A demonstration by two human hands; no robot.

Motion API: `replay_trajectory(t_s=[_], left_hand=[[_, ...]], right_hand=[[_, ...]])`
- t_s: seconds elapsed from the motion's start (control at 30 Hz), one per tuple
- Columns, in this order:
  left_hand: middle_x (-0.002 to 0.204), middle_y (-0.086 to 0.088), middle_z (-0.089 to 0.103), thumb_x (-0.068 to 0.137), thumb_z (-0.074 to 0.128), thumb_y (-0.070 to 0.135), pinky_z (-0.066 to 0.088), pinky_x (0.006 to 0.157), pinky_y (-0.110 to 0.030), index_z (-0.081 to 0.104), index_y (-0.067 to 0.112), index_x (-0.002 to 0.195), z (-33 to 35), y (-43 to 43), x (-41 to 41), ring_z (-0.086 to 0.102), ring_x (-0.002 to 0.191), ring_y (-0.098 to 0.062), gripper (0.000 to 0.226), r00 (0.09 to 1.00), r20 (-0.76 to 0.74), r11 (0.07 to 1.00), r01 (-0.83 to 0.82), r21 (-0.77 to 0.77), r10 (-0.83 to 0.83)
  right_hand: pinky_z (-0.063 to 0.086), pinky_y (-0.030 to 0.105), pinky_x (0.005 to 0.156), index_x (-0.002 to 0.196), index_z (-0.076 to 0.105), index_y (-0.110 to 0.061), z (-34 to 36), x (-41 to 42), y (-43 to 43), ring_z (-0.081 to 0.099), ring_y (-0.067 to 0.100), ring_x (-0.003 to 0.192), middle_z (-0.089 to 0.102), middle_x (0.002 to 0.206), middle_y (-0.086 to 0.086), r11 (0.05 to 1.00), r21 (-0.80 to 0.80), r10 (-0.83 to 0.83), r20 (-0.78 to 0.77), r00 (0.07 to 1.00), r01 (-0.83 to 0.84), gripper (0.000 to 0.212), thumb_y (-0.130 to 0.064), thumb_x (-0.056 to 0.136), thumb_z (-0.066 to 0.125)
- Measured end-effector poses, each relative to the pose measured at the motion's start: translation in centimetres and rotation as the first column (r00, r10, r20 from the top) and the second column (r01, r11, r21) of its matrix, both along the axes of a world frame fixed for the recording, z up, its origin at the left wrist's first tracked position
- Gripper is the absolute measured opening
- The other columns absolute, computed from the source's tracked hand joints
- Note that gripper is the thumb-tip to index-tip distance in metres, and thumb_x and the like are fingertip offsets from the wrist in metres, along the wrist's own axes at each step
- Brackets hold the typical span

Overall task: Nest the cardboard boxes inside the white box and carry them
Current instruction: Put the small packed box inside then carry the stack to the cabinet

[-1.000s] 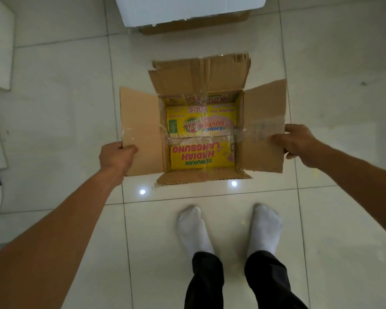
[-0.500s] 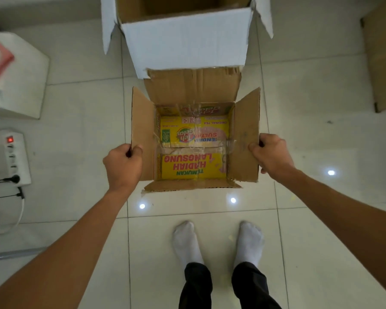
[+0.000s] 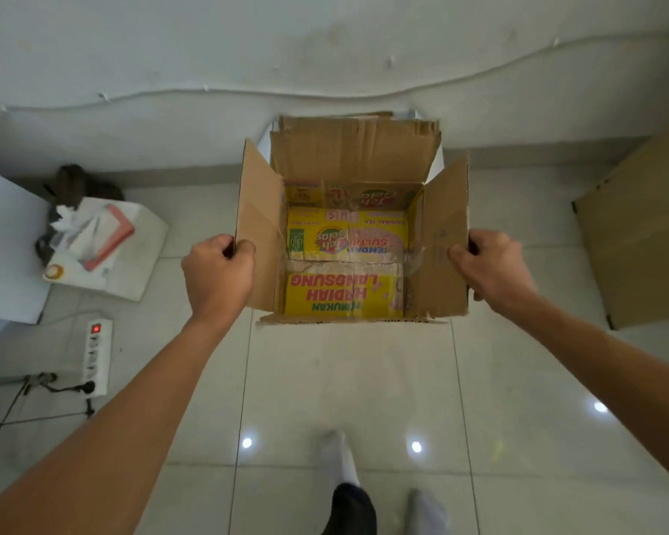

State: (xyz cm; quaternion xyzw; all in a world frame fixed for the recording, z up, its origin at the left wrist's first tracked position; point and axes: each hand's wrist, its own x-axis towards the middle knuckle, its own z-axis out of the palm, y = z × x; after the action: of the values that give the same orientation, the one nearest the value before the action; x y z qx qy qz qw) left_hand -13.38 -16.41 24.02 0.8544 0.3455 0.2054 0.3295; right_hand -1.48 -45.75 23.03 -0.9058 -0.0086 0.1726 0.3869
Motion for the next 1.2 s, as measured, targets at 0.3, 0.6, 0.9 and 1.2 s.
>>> replay_trajectory(t_s=[0.3, 0.6, 0.9, 1.2], left_hand=[[0.042, 0.003, 0.032, 0.076, 0.056, 0.013, 0.018, 0.036, -0.015, 0.037, 0.014, 0.046, 1.1, 6.0, 14.0, 0.030, 0.038, -0.009, 0.035, 0.994, 0.096, 0.998, 0.049, 0.028, -0.051], [0.044, 0.005, 0.032, 0.080, 0.055, 0.015, 0.022, 0.038, -0.017, 0.035, 0.016, 0.048, -5.8, 11.1, 22.1, 0.028, 0.040, -0.009, 0.037, 0.996, 0.089, 0.999, 0.030, -0.016, -0.028], [0.046, 0.002, 0.033, 0.081, 0.055, 0.013, 0.021, 0.042, -0.020, 0.042, 0.007, 0.053, -13.4, 11.8, 23.1, 0.028, 0.042, -0.010, 0.031, 0.999, 0.036, 0.999, 0.013, -0.043, -0.012], [0.051, -0.011, 0.045, 0.085, 0.056, 0.013, 0.024, 0.040, -0.014, 0.049, -0.003, 0.058, -17.0, 12.6, 24.9, 0.034, 0.044, -0.014, 0.032, 0.993, -0.094, 0.997, 0.075, -0.029, -0.078]], right_hand=[[0.055, 0.030, 0.041, 0.091, 0.062, -0.004, 2.2, 14.1, 7.0, 0.066, 0.026, 0.061, 0.067, 0.088, 0.016, 1.000, -0.014, 0.022, 0.154, 0.988, -0.020, 0.021, -0.021, 0.090, 0.051], [0.052, 0.020, 0.038, 0.091, 0.060, -0.010, -3.0, 22.0, 12.9, 0.065, 0.022, 0.064, 0.065, 0.087, 0.009, 0.998, 0.058, -0.044, 0.124, 0.991, 0.037, 0.014, -0.020, 0.092, 0.051], [0.059, 0.043, 0.059, 0.087, 0.062, 0.001, -10.0, 23.3, 14.0, 0.068, 0.034, 0.074, 0.068, 0.089, 0.020, 1.000, -0.021, -0.013, 0.078, 0.997, 0.014, 0.022, -0.018, 0.090, 0.051], [0.057, 0.035, 0.044, 0.088, 0.058, -0.008, -14.5, 25.2, 14.8, 0.065, 0.031, 0.072, 0.062, 0.091, 0.011, 0.999, -0.033, -0.027, -0.061, 0.998, 0.025, 0.014, -0.020, 0.092, 0.051]])
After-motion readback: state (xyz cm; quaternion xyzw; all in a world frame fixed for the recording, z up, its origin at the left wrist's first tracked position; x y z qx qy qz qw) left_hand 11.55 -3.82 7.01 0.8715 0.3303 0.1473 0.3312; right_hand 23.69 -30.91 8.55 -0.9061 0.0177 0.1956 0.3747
